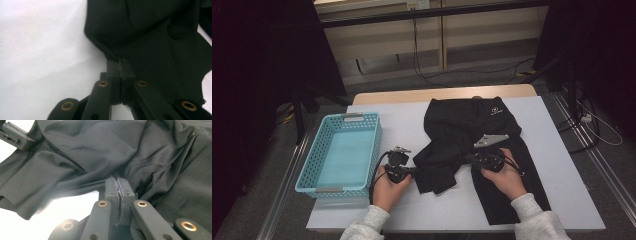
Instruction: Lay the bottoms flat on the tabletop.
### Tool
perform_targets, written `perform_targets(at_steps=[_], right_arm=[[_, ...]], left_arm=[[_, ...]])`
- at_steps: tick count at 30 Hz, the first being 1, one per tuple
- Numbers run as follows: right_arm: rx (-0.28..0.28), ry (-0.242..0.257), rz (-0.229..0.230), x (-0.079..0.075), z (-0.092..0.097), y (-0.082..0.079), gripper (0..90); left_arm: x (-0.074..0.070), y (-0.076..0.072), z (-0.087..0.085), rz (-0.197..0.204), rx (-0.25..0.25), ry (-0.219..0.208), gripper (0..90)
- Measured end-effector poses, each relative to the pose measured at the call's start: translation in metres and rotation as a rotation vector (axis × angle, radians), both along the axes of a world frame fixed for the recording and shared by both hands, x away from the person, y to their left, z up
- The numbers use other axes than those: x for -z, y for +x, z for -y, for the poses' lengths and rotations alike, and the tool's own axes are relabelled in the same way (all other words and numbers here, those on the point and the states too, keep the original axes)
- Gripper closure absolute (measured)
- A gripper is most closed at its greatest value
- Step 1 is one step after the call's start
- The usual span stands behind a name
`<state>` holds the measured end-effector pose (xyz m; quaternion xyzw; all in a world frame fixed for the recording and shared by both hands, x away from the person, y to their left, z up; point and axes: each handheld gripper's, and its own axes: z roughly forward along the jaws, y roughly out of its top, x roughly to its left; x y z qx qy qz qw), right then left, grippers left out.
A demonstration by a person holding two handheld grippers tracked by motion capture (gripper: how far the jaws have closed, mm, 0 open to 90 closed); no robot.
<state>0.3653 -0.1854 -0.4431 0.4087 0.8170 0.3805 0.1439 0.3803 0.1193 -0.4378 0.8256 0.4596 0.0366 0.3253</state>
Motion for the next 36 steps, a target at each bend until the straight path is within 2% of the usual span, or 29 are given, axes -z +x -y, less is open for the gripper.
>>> perform_targets(at_steps=[2, 4, 8, 10, 12, 15, 18, 19, 20, 23, 27, 30, 36], right_arm=[[0.001, -0.004, -0.003, 0.001, 0.001, -0.001, 88.7], [0.006, -0.007, -0.003, 0.001, 0.001, -0.001, 88.7], [0.014, -0.02, -0.003, 0.001, 0.003, 0.0, 88.7], [0.028, -0.009, -0.002, 0.002, 0.004, 0.0, 88.3], [0.032, -0.004, -0.003, 0.002, 0.006, -0.001, 88.2], [0.033, -0.001, 0.002, 0.001, 0.006, -0.002, 87.7], [0.028, -0.015, 0.017, 0.0, 0.003, -0.003, 79.3], [0.028, -0.015, 0.017, 0.0, 0.003, -0.003, 79.3], [0.025, -0.023, 0.029, -0.002, 0.001, -0.005, 70.8], [0.015, -0.037, 0.045, -0.004, -0.003, -0.009, 63.1], [-0.012, -0.029, 0.047, -0.008, -0.01, -0.015, 56.1], [-0.033, -0.022, 0.048, -0.01, -0.016, -0.02, 55.0], [-0.054, -0.017, 0.055, -0.013, -0.028, -0.028, 46.9]], left_arm=[[-0.002, 0.001, -0.002, 0.012, -0.009, 0.001, 89.6], [-0.006, 0.003, -0.008, 0.043, -0.035, -0.017, 89.6], [-0.012, 0.004, -0.013, 0.064, -0.06, -0.034, 89.6], [-0.013, 0.006, -0.016, 0.071, -0.076, -0.044, 89.4], [-0.013, 0.007, -0.017, 0.082, -0.081, -0.03, 89.3], [-0.01, 0.008, -0.017, 0.073, -0.084, -0.022, 89.3], [-0.005, 0.011, -0.017, 0.064, -0.093, -0.017, 89.3], [-0.005, 0.011, -0.017, 0.064, -0.093, -0.017, 89.3], [-0.004, 0.013, -0.018, 0.064, -0.101, -0.015, 89.2], [-0.004, 0.014, -0.02, 0.062, -0.105, -0.011, 88.6], [-0.003, 0.013, -0.016, 0.066, -0.098, -0.01, 88.4], [-0.003, 0.012, -0.016, 0.066, -0.094, -0.004, 88.3], [-0.003, 0.013, -0.016, 0.067, -0.097, -0.005, 88.2]])
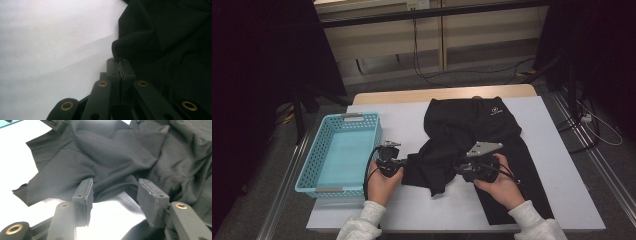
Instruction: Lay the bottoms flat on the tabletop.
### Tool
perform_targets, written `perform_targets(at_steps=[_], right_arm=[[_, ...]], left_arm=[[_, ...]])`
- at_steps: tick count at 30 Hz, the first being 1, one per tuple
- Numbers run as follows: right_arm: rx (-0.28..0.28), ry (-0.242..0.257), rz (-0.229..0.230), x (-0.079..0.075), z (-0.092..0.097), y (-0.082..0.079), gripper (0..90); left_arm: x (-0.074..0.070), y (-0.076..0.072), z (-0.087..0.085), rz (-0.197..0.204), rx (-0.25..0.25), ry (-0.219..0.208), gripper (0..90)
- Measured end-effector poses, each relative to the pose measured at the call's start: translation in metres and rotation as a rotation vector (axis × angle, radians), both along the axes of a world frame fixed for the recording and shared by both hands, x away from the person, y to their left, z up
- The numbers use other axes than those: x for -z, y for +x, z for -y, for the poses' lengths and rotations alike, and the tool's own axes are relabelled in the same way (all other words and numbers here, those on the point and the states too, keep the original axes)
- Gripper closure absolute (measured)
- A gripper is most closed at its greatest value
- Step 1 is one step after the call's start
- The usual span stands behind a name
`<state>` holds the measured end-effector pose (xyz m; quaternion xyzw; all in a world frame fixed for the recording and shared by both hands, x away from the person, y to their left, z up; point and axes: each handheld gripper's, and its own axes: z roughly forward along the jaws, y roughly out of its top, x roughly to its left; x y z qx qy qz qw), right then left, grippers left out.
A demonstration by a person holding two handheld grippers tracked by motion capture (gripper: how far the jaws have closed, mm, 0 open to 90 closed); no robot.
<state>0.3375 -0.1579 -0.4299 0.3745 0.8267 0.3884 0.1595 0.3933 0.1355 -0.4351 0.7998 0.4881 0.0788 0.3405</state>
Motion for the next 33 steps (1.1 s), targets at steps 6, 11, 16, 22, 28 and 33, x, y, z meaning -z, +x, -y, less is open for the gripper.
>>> perform_targets(at_steps=[6, 11, 16, 22, 28, 33], right_arm=[[-0.055, -0.002, -0.017, 0.006, -0.02, -0.005, 46.8], [-0.08, -0.071, -0.04, 0.022, -0.036, -0.002, 51.8], [-0.119, -0.063, -0.033, 0.023, -0.038, -0.005, 80.3], [-0.138, -0.047, -0.074, 0.02, -0.027, -0.005, 89.4], [-0.095, -0.055, -0.076, 0.015, -0.002, -0.003, 89.5], [-0.081, -0.051, -0.067, 0.015, 0.001, -0.003, 81.6]], left_arm=[[-0.001, 0.0, 0.002, 0.004, 0.009, 0.006, 87.8], [-0.002, 0.0, 0.002, 0.004, 0.01, 0.003, 87.2], [-0.002, -0.001, 0.003, 0.008, 0.01, 0.003, 87.5], [-0.004, -0.001, 0.0, 0.005, 0.004, -0.009, 88.8], [-0.003, 0.0, 0.002, 0.005, 0.007, -0.016, 89.0], [-0.004, -0.001, 0.004, 0.007, 0.014, -0.019, 87.4]])
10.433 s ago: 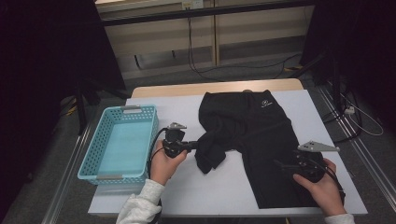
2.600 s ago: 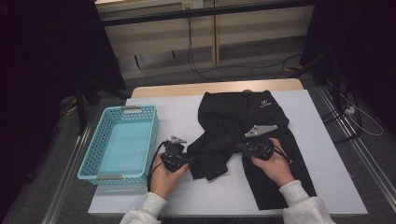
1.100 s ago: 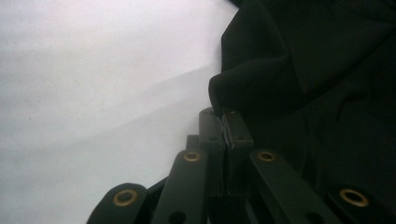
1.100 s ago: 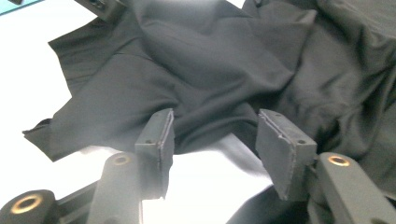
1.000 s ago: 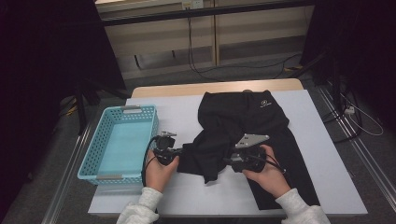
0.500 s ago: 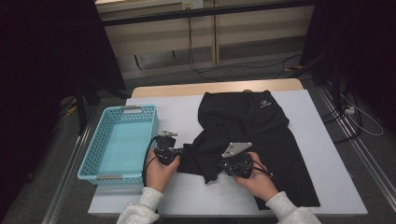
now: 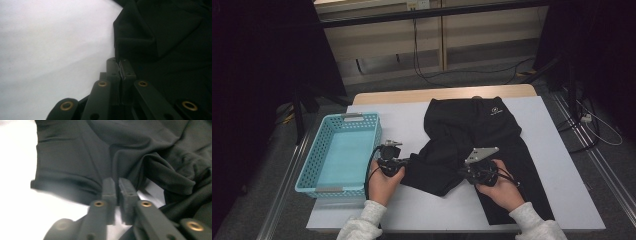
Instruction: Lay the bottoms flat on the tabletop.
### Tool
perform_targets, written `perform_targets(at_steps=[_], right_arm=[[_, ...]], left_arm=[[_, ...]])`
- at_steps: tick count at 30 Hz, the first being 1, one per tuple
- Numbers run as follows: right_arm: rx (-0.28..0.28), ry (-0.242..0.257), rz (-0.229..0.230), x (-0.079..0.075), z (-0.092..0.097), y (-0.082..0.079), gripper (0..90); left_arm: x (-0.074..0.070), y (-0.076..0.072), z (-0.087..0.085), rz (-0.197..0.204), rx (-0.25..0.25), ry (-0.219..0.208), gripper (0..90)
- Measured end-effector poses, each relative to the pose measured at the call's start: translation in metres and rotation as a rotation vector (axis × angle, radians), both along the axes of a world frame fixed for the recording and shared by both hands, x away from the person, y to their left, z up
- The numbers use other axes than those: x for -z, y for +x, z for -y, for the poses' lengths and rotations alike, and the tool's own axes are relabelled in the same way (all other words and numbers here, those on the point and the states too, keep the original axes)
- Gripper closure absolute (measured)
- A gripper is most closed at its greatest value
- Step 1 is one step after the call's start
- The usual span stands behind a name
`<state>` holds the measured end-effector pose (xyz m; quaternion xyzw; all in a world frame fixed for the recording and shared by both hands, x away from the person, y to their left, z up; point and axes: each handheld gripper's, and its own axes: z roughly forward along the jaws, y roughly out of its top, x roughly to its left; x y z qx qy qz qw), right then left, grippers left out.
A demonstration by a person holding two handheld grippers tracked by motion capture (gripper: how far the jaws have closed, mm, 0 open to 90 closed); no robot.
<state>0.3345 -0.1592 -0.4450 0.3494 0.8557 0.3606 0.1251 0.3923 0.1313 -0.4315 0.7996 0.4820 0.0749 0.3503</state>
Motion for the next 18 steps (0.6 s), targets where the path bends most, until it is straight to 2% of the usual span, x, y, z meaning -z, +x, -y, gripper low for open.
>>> perform_targets(at_steps=[1, 3, 8, 10, 13, 18], right_arm=[[0.0, 0.0, 0.0, 0.0, 0.0, 0.0, 81.6], [0.005, -0.002, 0.014, -0.002, -0.002, -0.001, 75.1], [-0.006, 0.033, 0.036, -0.009, -0.007, -0.006, 71.8], [-0.016, 0.03, 0.048, -0.011, -0.011, -0.009, 68.2], [-0.041, 0.019, 0.065, -0.015, -0.018, -0.014, 68.2], [-0.044, -0.001, 0.091, -0.017, -0.026, -0.019, 62.2]], left_arm=[[0.0, 0.0, 0.0, 0.0, 0.0, 0.0, 87.5], [0.001, 0.0, -0.001, -0.013, 0.01, 0.006, 87.4], [0.002, 0.0, 0.0, -0.018, 0.006, 0.0, 86.6], [0.002, 0.0, 0.0, -0.022, 0.007, -0.007, 86.5], [0.001, 0.0, 0.0, -0.025, 0.014, -0.004, 86.4], [0.001, -0.001, 0.0, -0.022, 0.008, -0.007, 86.2]])
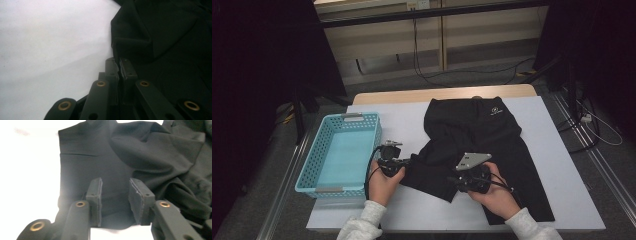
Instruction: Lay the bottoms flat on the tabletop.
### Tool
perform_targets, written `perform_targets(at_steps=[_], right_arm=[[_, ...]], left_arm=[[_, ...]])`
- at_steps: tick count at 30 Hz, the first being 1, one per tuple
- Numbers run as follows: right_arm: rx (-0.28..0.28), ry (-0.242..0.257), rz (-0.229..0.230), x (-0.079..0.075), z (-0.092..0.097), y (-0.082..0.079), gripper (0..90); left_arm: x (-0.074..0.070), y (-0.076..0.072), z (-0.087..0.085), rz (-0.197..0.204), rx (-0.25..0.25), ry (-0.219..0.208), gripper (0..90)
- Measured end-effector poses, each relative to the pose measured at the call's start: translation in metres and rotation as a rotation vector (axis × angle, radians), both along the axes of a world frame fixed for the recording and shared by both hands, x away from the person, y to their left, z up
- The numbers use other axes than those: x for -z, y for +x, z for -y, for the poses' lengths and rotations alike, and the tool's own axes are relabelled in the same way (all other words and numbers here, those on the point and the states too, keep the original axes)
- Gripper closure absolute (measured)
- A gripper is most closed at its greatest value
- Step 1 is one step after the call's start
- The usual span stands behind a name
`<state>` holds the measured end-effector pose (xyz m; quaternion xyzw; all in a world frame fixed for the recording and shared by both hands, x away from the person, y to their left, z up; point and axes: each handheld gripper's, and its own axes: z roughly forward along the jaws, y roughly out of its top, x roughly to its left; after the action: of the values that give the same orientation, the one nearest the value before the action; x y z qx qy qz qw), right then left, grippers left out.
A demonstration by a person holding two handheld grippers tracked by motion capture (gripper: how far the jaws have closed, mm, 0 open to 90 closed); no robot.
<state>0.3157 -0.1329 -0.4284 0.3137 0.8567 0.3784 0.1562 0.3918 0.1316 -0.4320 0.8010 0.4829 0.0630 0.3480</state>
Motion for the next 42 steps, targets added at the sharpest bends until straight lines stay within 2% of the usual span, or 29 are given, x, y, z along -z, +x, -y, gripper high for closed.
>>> perform_targets(at_steps=[3, 6, 13, 17, 20, 22, 24, 27, 31, 33, 34, 39, 42], right_arm=[[-0.012, 0.025, -0.011, -0.001, 0.0, 0.0, 59.1], [-0.024, 0.017, -0.022, 0.004, -0.006, 0.0, 56.6], [-0.061, 0.032, -0.059, 0.013, -0.025, -0.002, 48.7], [-0.091, 0.019, -0.07, 0.017, -0.035, -0.005, 44.6], [-0.105, -0.009, -0.052, 0.018, -0.042, -0.008, 45.4], [-0.111, -0.001, -0.059, 0.018, -0.045, -0.009, 45.9], [-0.115, -0.024, -0.064, 0.021, -0.048, -0.009, 46.5], [-0.115, -0.026, -0.075, 0.023, -0.048, -0.008, 49.2], [-0.141, -0.026, -0.077, 0.022, -0.047, -0.009, 70.8], [-0.126, -0.021, -0.088, 0.022, -0.045, -0.009, 84.5], [-0.125, -0.027, -0.09, 0.022, -0.042, -0.008, 87.8], [-0.142, -0.01, -0.129, 0.02, -0.033, -0.007, 89.5], [-0.174, -0.037, -0.143, 0.017, -0.03, -0.01, 89.6]], left_arm=[[0.0, 0.001, 0.0, -0.003, 0.001, -0.003, 86.2], [0.001, 0.001, 0.001, -0.007, 0.002, 0.003, 86.2], [0.0, 0.0, 0.002, -0.009, 0.006, -0.003, 86.6], [0.0, 0.0, 0.002, -0.008, 0.003, -0.003, 86.4], [-0.001, 0.0, 0.002, -0.007, 0.004, -0.004, 86.4], [0.0, 0.0, 0.002, -0.01, 0.004, -0.005, 86.4], [0.0, 0.0, 0.002, -0.007, 0.005, -0.007, 86.1], [-0.001, 0.0, 0.001, -0.008, 0.004, -0.011, 85.6], [0.001, -0.001, 0.002, -0.011, 0.005, -0.008, 85.4], [0.0, -0.001, 0.003, -0.012, 0.006, -0.009, 84.6], [0.0, -0.001, 0.003, -0.008, 0.006, -0.012, 84.1], [-0.003, -0.001, 0.001, 0.003, 0.005, -0.016, 78.8], [-0.004, 0.0, -0.001, 0.01, -0.004, -0.025, 71.5]])
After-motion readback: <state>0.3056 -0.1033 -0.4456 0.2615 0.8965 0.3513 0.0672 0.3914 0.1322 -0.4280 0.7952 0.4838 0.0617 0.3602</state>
